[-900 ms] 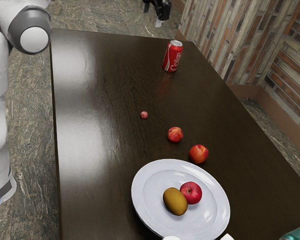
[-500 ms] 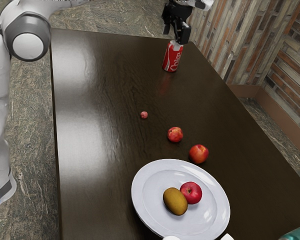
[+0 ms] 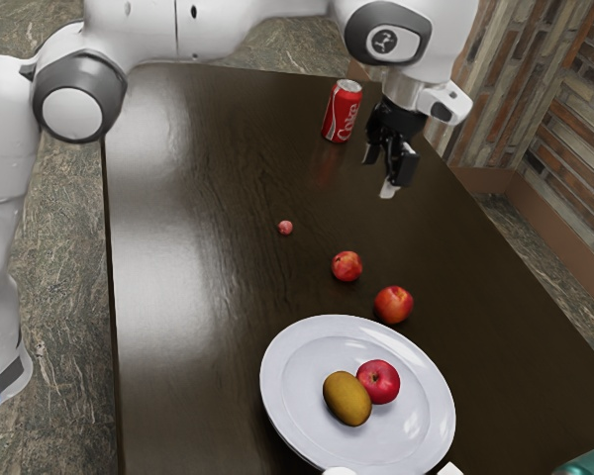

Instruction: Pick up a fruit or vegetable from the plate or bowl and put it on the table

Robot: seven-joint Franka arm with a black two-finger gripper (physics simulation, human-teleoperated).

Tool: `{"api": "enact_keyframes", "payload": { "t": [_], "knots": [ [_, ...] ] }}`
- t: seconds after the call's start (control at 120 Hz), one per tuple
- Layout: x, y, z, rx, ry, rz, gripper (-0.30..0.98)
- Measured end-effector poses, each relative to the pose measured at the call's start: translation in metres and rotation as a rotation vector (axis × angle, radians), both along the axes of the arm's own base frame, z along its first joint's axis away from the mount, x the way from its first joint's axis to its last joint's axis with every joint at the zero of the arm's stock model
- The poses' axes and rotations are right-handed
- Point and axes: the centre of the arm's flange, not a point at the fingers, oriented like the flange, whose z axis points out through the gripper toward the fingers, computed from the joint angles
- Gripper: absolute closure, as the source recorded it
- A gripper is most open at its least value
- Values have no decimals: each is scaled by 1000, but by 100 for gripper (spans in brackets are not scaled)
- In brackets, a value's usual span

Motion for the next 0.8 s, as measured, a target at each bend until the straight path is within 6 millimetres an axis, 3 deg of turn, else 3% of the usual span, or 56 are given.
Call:
{"api": "enact_keyframes", "payload": {
  "t": [0.05, 0.133, 0.192, 0.275, 0.392, 0.442, 0.608, 0.8],
  "knots": [
    [0, -4, -1, -6, -3, -5, 2],
    [-30, -9, -20, -3, 7, -15, 2],
    [-42, -25, -29, -9, -19, -40, 2],
    [-38, -70, -53, -27, -60, -110, 2],
    [-45, -153, -69, -72, -111, -238, 2],
    [-43, -175, -81, -87, -114, -267, 2],
    [-14, -174, -125, -112, -113, -237, 2],
    [-18, -191, -132, -117, -113, -250, 2]
  ]
}}
